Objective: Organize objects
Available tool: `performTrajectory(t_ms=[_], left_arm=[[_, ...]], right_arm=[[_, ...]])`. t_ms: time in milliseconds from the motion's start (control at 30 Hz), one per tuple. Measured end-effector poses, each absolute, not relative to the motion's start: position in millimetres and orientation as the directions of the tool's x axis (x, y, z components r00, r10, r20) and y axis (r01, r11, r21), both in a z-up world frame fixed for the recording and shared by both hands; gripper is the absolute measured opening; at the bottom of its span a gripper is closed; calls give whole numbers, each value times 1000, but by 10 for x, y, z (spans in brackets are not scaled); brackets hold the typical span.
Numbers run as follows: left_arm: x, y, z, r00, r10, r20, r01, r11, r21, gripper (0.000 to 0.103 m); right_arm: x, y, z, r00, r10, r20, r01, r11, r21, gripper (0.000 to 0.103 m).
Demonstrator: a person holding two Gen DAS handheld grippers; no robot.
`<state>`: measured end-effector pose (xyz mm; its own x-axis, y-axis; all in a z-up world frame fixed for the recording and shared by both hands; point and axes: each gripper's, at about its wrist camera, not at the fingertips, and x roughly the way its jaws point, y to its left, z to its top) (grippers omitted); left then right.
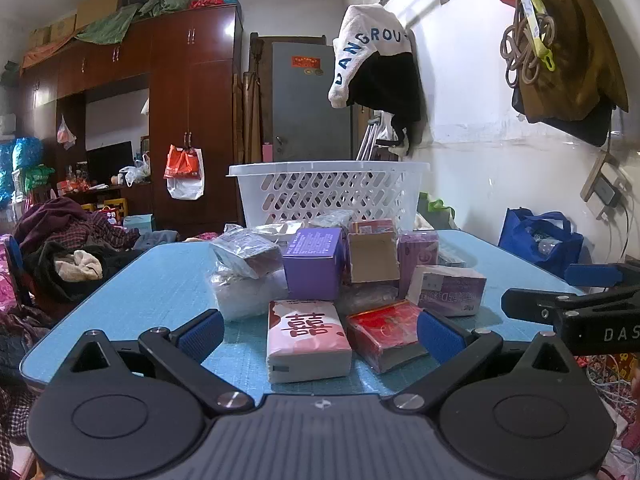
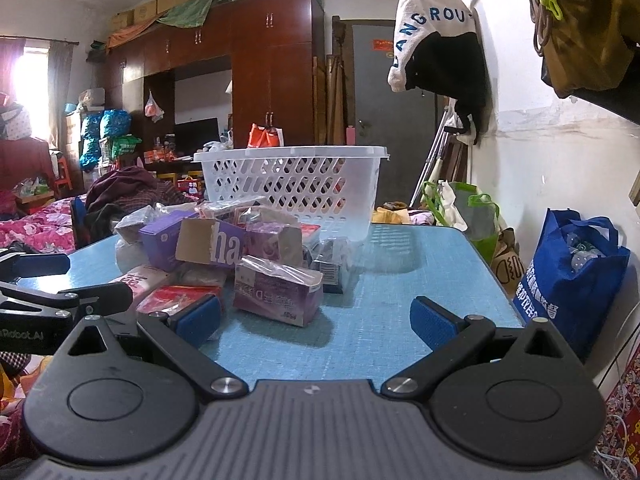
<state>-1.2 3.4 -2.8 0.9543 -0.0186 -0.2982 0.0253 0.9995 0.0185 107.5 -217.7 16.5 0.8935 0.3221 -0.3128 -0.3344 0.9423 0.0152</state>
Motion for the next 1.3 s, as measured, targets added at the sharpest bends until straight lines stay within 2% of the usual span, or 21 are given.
performTrajectory(t_ms=[1300], left_arm=[[-44, 55, -20, 958, -53, -280, 60, 998, 14, 103]], right_arm=[[1097, -2195, 156, 891, 320, -322, -329, 944, 27, 103]])
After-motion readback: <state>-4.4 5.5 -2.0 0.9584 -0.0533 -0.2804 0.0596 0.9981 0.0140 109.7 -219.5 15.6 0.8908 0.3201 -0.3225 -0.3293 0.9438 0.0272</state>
